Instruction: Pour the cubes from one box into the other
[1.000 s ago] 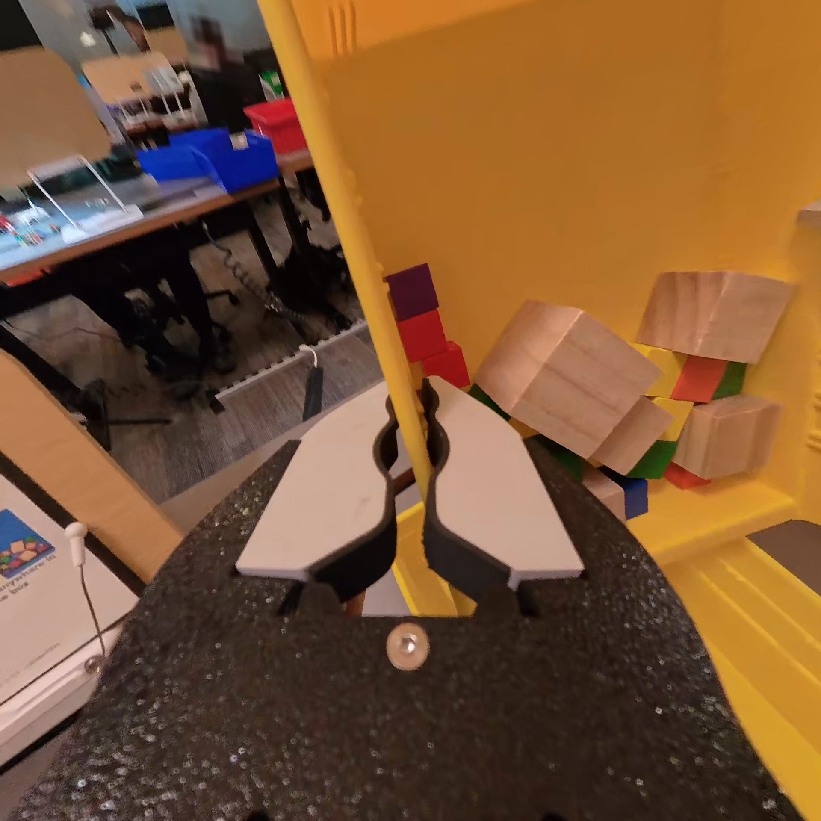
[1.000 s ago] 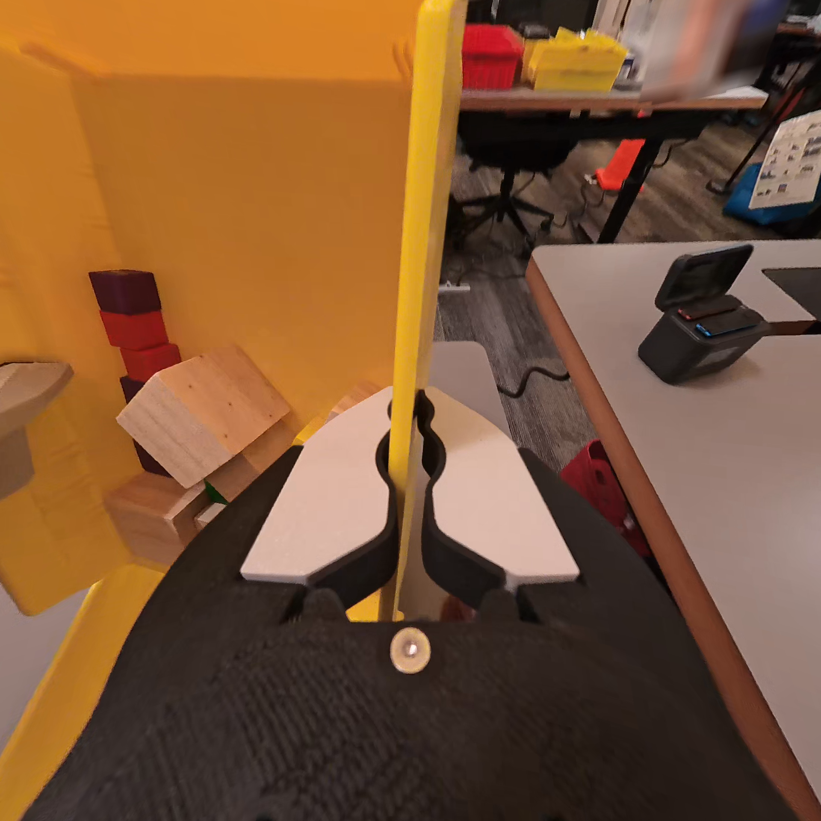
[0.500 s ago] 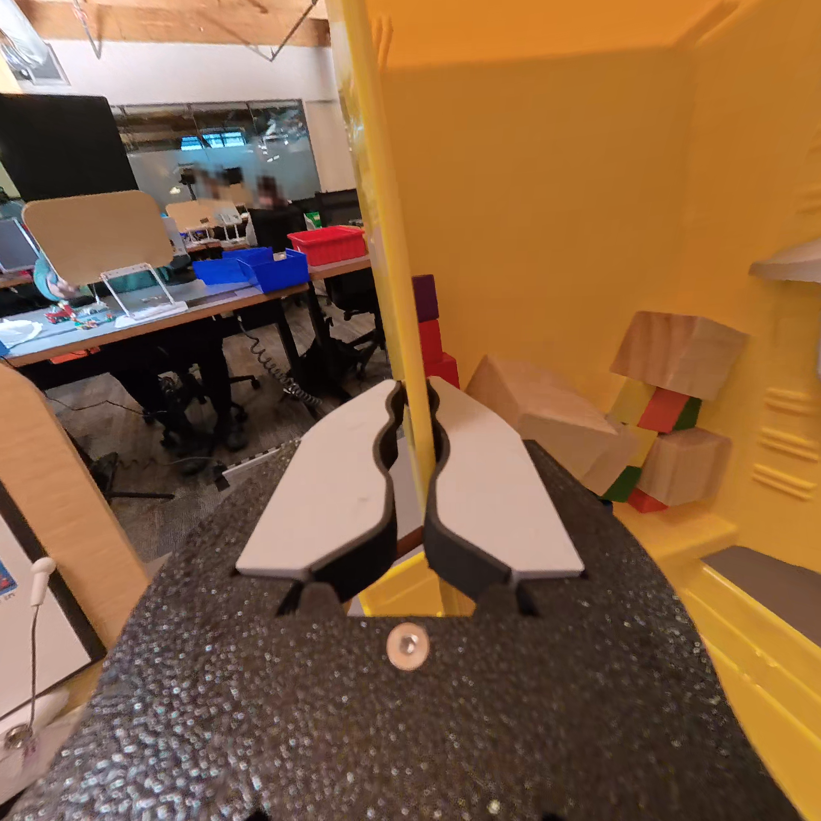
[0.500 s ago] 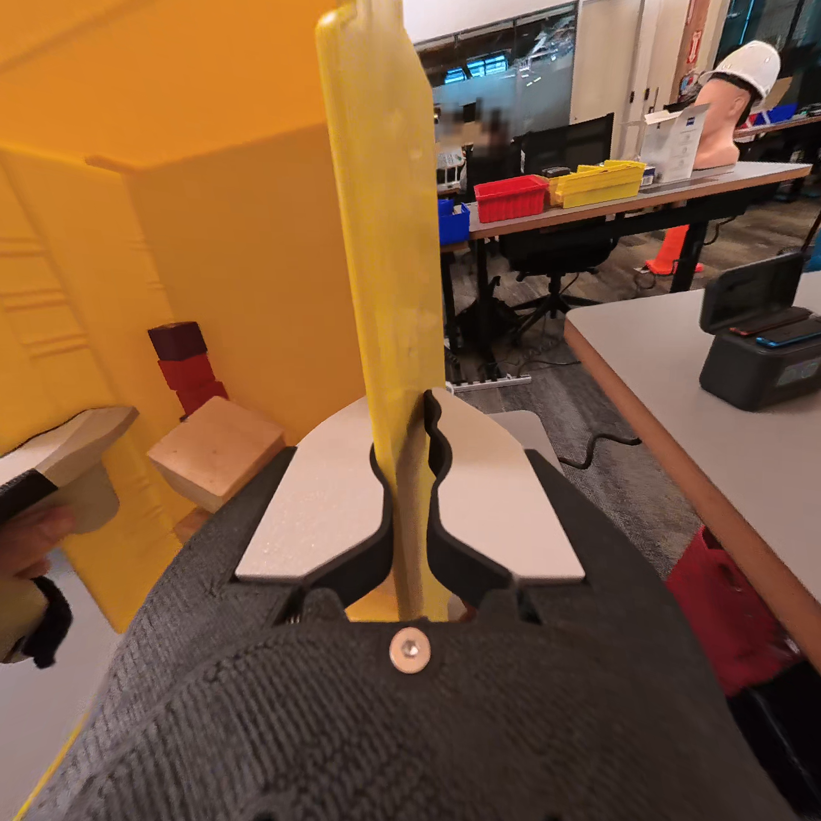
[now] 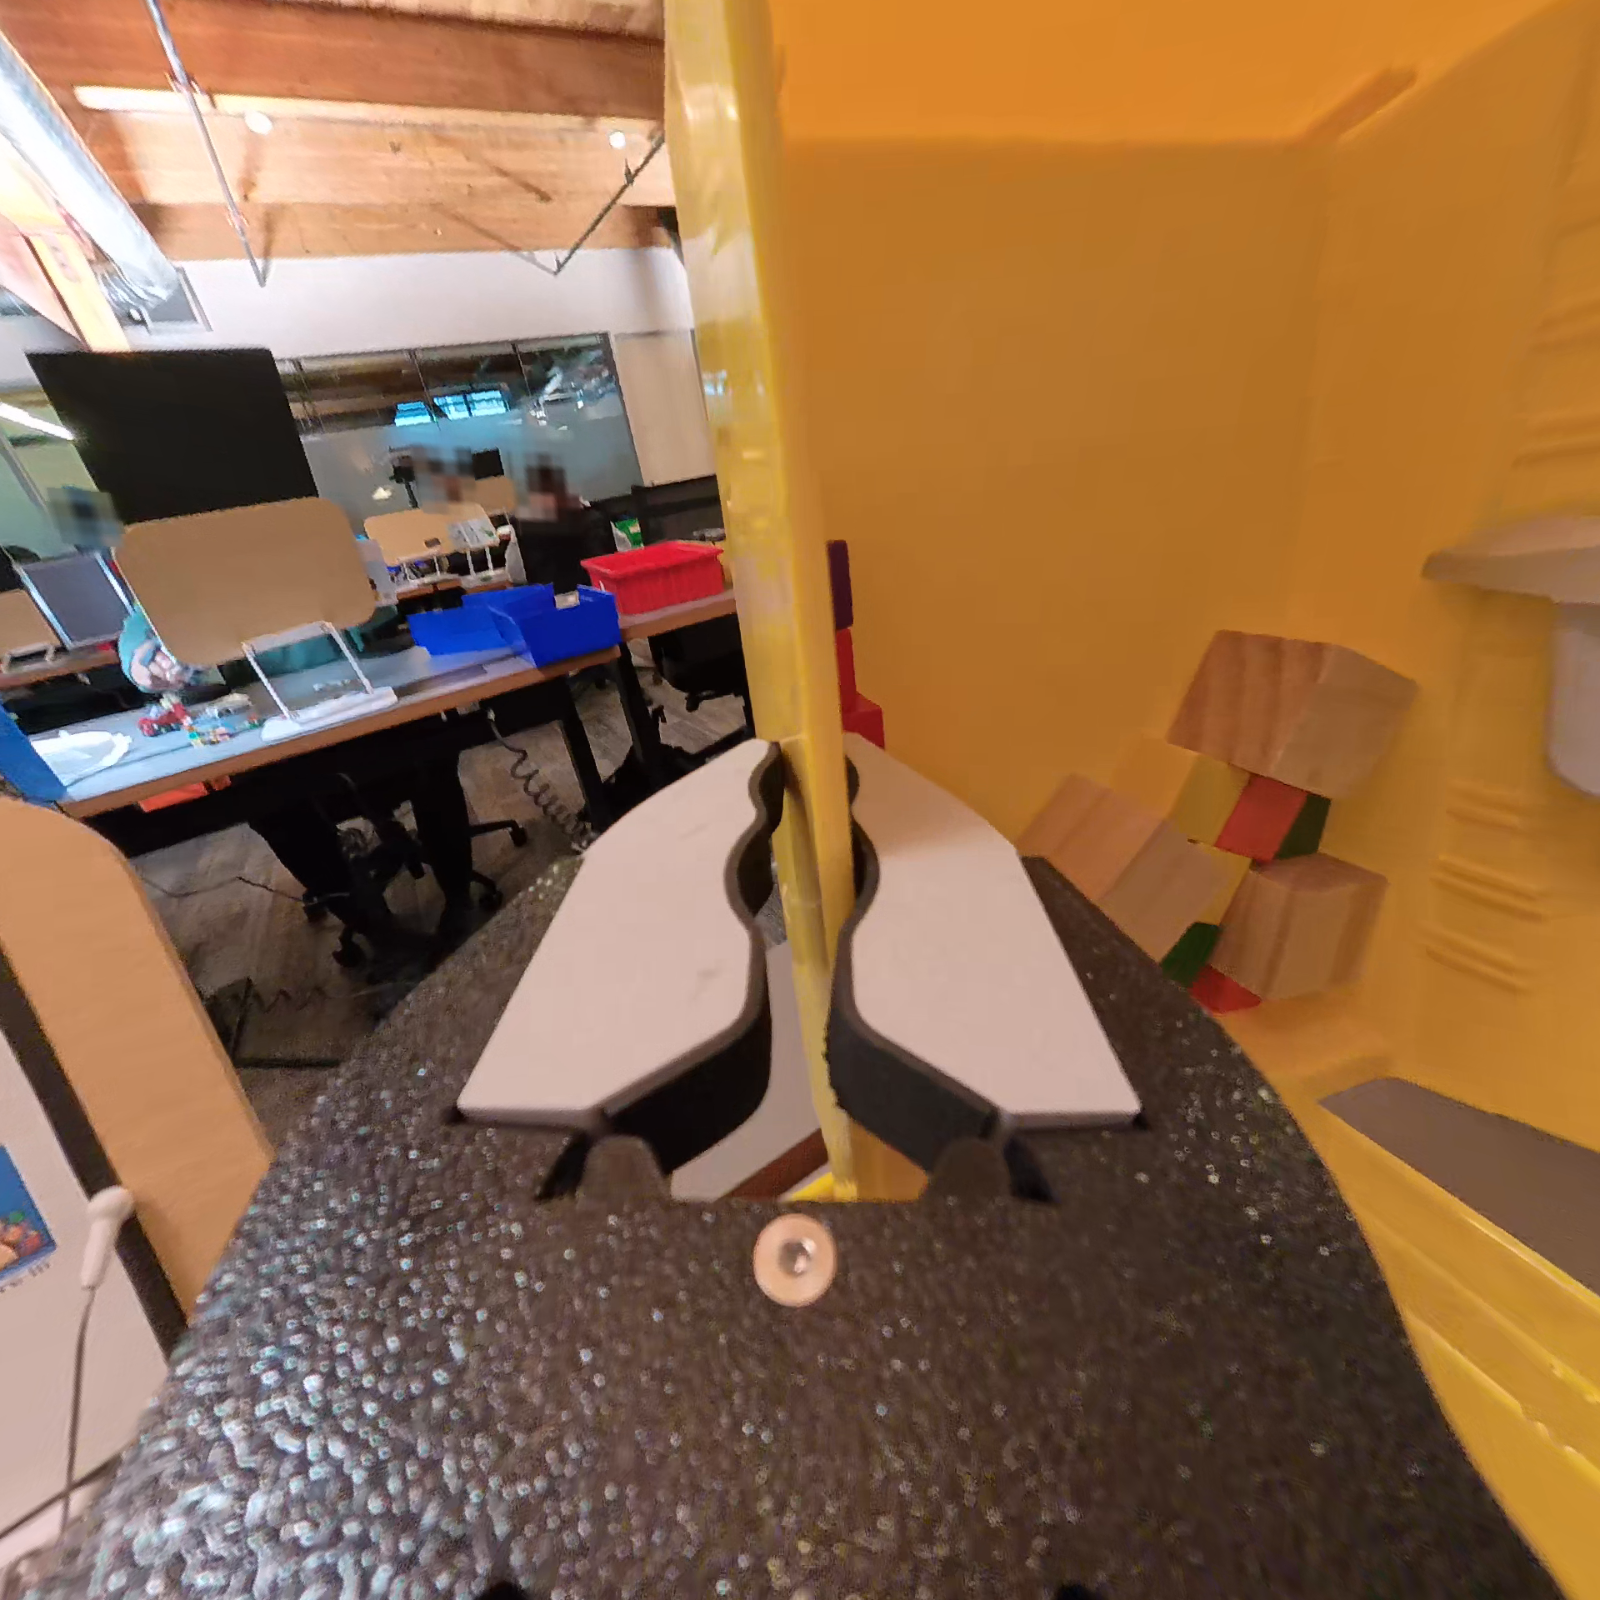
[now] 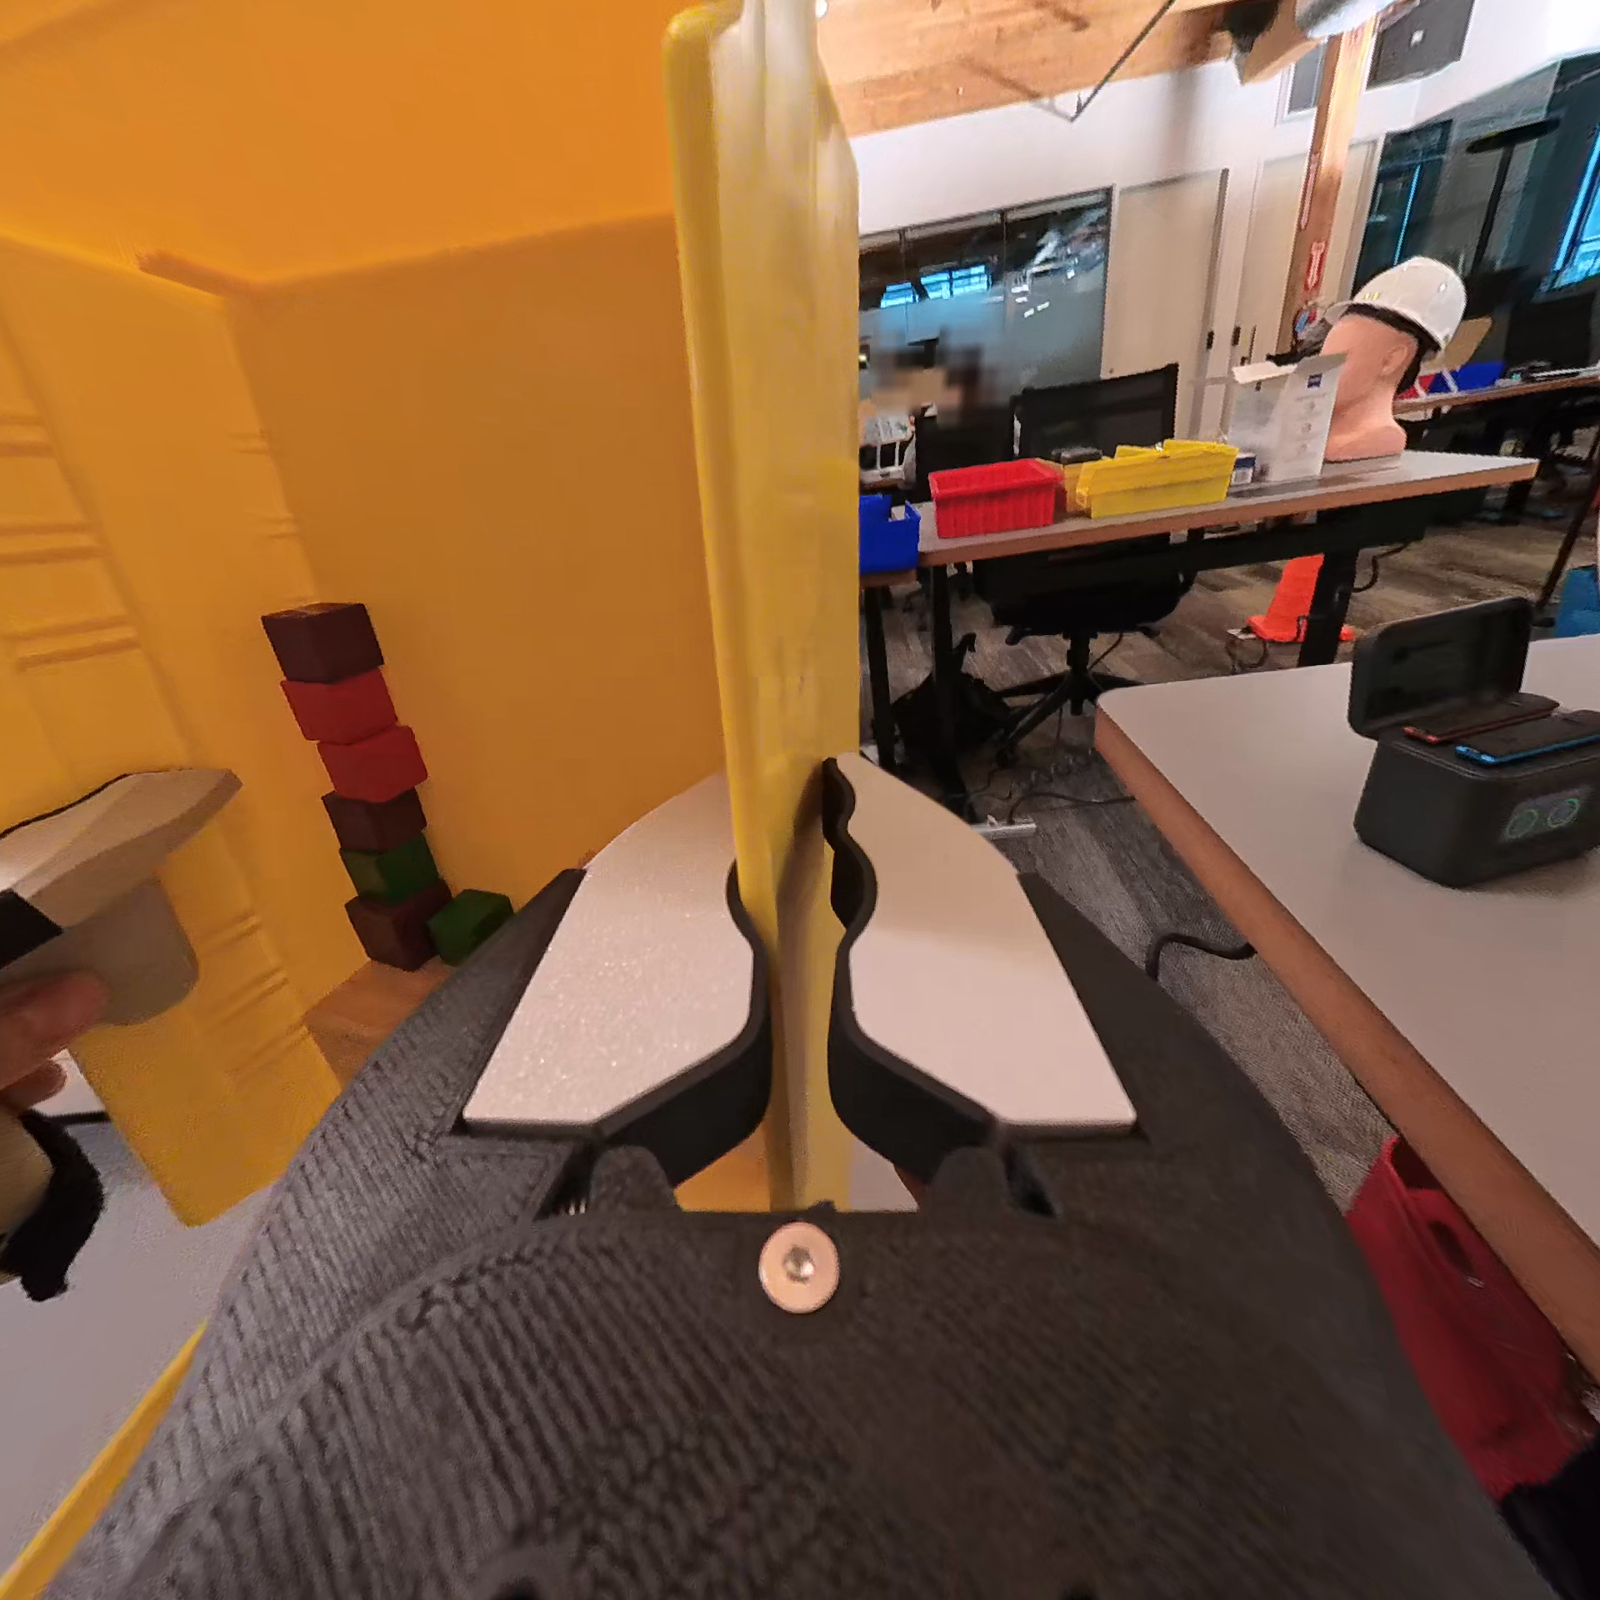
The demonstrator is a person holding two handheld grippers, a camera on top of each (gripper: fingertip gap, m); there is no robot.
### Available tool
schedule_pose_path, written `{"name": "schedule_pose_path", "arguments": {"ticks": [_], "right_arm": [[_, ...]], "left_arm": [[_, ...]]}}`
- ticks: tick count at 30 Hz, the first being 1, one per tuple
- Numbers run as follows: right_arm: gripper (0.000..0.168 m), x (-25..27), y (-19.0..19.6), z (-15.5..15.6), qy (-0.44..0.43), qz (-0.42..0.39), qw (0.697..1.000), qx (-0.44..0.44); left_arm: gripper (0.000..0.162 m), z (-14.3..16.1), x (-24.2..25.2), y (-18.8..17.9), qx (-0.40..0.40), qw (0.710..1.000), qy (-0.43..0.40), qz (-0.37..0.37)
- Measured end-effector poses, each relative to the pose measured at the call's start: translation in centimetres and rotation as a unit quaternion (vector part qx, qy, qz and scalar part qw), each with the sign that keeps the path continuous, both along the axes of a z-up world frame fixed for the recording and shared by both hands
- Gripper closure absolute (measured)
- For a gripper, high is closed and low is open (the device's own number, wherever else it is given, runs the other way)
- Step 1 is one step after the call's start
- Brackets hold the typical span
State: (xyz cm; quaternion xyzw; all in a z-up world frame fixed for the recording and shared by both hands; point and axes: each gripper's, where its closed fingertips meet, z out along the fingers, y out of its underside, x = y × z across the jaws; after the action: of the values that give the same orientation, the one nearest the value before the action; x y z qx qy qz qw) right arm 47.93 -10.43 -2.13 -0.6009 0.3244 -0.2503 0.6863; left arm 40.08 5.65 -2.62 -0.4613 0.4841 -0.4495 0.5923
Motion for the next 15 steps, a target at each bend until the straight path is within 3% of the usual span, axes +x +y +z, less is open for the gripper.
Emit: {"name": "schedule_pose_path", "arguments": {"ticks": [15], "right_arm": [[0.16, -0.4, 0.28, 0.24, -0.041, 0.008, 0.999, 0.029]], "left_arm": [[0.152, 0.46, -0.55, 0.15, 0.006, 0.999, -0.034, -0.014]]}}
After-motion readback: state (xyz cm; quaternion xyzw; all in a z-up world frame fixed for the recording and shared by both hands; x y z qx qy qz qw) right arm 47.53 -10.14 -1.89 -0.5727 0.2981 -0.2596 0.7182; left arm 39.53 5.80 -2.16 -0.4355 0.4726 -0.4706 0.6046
